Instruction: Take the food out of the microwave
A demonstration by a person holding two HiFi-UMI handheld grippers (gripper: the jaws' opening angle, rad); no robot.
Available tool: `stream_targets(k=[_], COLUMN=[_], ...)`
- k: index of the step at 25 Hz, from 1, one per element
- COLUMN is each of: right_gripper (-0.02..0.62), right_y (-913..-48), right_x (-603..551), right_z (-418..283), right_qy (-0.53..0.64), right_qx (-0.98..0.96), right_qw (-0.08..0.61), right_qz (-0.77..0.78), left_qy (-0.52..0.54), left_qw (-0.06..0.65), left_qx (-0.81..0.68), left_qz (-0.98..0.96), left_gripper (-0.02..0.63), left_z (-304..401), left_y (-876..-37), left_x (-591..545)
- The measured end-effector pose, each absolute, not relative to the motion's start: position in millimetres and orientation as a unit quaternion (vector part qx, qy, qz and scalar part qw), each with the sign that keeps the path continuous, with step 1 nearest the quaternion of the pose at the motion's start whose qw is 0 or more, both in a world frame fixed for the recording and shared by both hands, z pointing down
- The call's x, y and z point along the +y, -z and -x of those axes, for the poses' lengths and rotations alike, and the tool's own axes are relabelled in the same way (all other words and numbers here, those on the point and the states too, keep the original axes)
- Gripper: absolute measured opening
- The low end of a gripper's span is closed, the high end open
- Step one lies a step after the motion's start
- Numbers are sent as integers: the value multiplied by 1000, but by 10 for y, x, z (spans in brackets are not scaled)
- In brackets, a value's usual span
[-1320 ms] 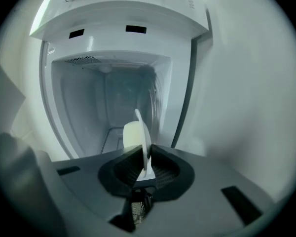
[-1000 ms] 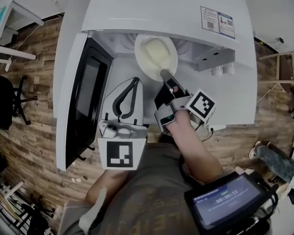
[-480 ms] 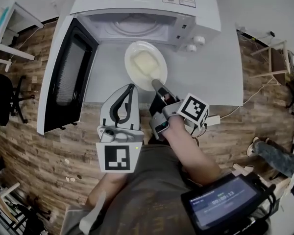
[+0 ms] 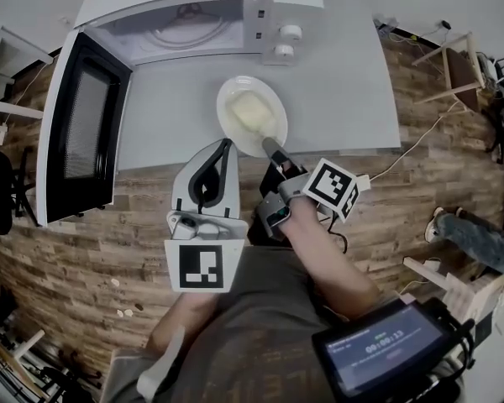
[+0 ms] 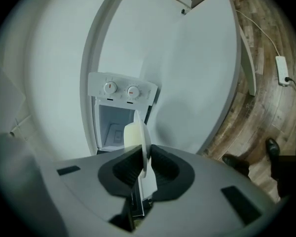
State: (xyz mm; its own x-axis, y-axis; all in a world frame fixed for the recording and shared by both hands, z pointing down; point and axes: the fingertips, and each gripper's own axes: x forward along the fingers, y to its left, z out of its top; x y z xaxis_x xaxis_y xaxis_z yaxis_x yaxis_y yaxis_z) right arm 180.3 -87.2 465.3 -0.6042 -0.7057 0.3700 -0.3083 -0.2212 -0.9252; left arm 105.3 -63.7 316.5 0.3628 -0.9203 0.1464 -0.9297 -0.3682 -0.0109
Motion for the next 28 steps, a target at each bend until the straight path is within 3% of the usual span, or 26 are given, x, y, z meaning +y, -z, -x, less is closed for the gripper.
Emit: stream_targets(k=[19,28], right_gripper=[60,80], right_y=[-5003,-4953], right_x=[-1024,-1084], right_z=[-1904,-1876], right_qy=[649,604], right_qx=[597,648], right_qw=[116,61], right_qz=[457,460], left_qy=[-74,-81], left_qw=[74,85], left_qx=[-571,-561], left_qz=[-814,-819], left_gripper=[8,8], left_z=[-868,-838], left_y=[-3412,-3498], left_x=[-858,-945])
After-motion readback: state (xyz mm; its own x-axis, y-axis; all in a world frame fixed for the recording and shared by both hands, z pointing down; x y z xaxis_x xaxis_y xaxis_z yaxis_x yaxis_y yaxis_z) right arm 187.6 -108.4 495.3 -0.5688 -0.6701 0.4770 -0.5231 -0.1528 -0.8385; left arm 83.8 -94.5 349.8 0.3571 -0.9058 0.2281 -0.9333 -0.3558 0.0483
